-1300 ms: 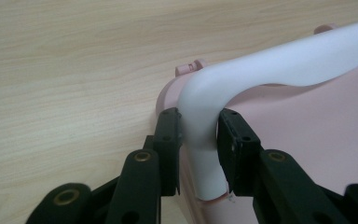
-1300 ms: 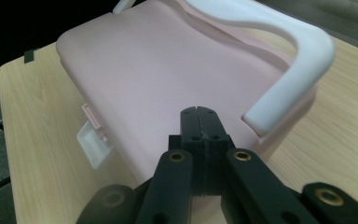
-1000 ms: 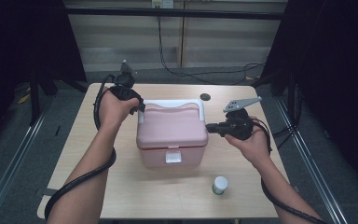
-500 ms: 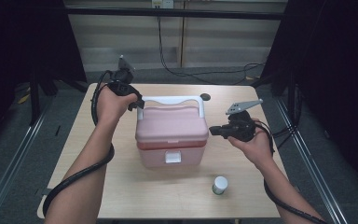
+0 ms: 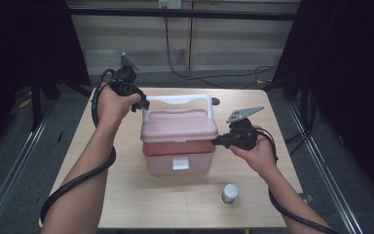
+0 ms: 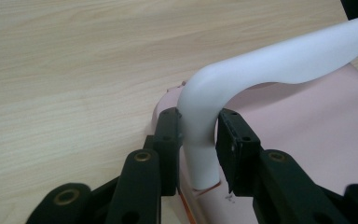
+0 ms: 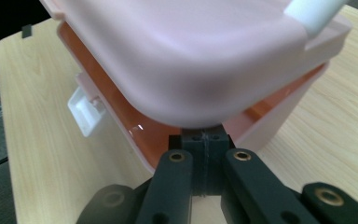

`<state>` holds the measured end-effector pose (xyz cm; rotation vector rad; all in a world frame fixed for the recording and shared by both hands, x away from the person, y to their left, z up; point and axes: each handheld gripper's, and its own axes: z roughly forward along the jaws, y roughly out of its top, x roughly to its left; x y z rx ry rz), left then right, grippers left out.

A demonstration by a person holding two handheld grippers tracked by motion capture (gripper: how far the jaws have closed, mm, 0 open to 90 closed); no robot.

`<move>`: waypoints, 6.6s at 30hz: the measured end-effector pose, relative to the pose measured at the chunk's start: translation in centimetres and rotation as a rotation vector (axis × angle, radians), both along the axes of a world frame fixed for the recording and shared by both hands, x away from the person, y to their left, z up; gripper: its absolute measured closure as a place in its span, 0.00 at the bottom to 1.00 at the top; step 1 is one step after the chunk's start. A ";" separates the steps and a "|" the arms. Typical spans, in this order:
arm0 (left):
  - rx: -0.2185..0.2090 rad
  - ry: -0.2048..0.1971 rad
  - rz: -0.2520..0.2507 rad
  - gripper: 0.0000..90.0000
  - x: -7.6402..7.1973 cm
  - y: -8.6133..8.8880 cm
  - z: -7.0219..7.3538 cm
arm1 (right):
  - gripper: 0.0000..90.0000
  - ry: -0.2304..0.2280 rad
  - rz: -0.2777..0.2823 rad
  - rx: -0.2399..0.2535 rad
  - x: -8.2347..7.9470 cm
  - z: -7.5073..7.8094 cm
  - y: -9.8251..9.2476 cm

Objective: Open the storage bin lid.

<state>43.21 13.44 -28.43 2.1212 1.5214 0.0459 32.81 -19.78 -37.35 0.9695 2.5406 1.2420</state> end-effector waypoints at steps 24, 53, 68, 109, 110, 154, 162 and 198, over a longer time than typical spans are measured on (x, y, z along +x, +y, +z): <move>0.023 -0.053 0.011 0.65 -0.6 1.0 -0.2 | 1.00 0.004 0.026 0.013 -0.2 0.1 0.4; 0.074 -0.067 -0.030 0.53 -2.5 3.5 -3.1 | 1.00 -0.012 0.015 0.015 -0.3 1.0 0.4; 0.055 -0.059 -0.066 0.54 -3.5 4.1 -4.7 | 1.00 -0.024 -0.002 0.025 0.0 2.5 0.4; -0.009 -0.061 -0.135 0.50 -4.6 3.9 -3.7 | 1.00 -0.037 -0.033 0.032 1.1 4.4 0.7; -0.015 -0.063 -0.136 0.50 -4.7 3.8 -3.8 | 1.00 -0.036 -0.032 0.027 1.0 4.4 0.7; -0.080 -0.102 -0.153 0.48 -5.2 2.7 -2.9 | 1.00 -0.026 -0.030 0.004 0.8 2.6 0.6; -0.063 -0.118 -0.140 0.49 -4.8 2.2 -2.8 | 1.00 -0.007 -0.009 -0.024 0.4 1.0 0.7; -0.037 -0.202 -0.123 0.63 -3.4 1.2 -1.8 | 0.98 0.035 0.033 -0.040 0.1 -1.3 1.5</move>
